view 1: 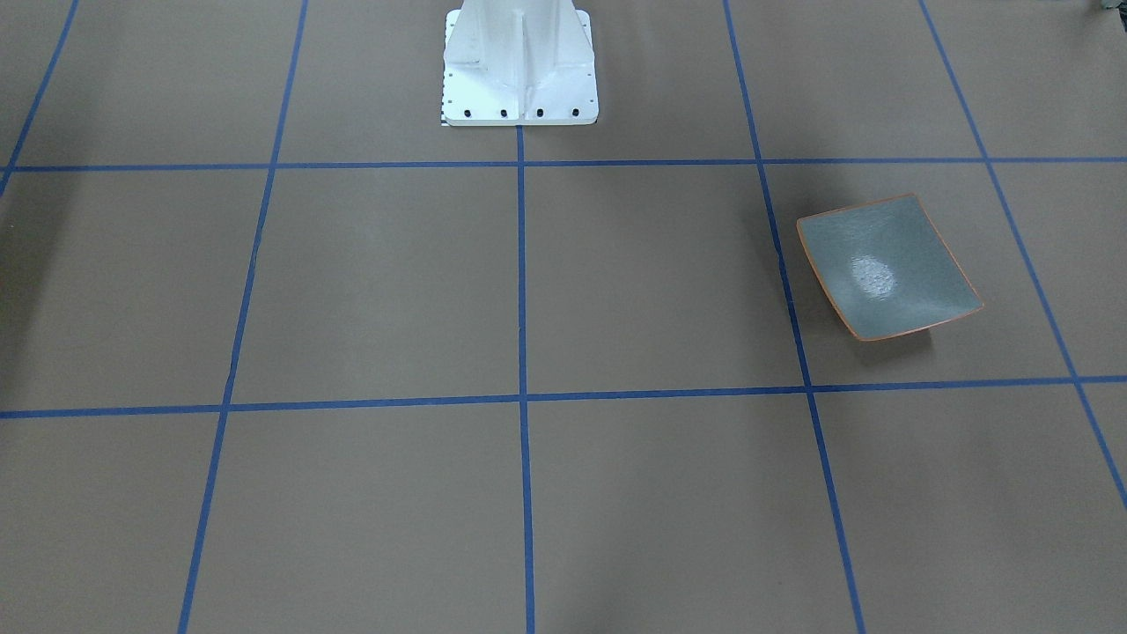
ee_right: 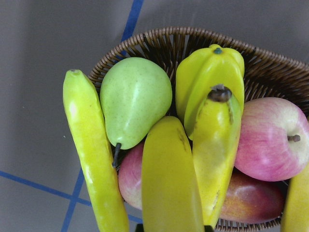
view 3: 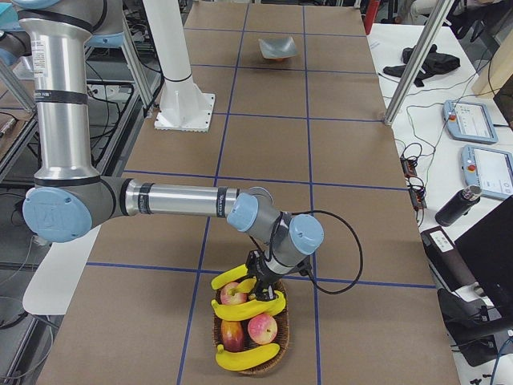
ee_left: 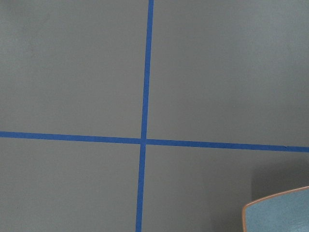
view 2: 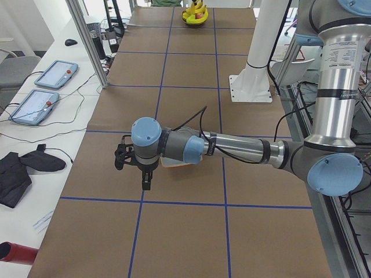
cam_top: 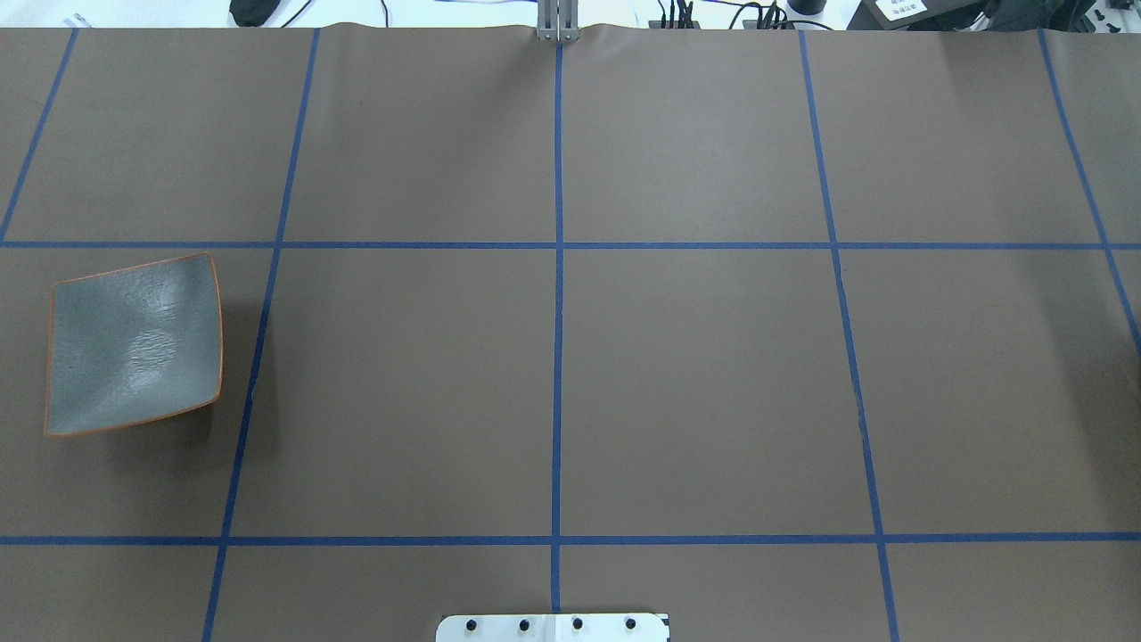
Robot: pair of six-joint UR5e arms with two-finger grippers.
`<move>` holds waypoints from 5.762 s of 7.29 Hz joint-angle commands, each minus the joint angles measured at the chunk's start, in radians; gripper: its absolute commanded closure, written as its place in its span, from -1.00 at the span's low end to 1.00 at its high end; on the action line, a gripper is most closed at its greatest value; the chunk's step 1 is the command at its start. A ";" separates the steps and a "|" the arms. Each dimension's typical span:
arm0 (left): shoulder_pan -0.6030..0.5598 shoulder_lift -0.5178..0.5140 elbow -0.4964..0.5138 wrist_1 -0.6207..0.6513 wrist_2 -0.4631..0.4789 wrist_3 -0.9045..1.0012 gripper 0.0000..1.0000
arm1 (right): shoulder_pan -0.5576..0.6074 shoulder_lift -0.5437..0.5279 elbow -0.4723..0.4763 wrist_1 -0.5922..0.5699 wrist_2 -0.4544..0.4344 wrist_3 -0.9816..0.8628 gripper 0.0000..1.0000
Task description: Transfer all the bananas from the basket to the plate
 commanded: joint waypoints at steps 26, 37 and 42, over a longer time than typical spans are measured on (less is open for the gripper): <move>0.719 -0.603 0.213 -0.951 0.481 -2.021 -1.00 | -0.691 0.587 0.230 0.853 0.124 1.856 1.00; 0.871 -0.709 0.247 -0.930 0.664 -2.258 -1.00 | -0.796 0.583 0.277 0.898 -0.228 1.886 1.00; 0.936 -0.745 0.250 -0.910 0.664 -2.261 -1.00 | -0.796 0.577 0.277 0.898 -0.243 1.874 1.00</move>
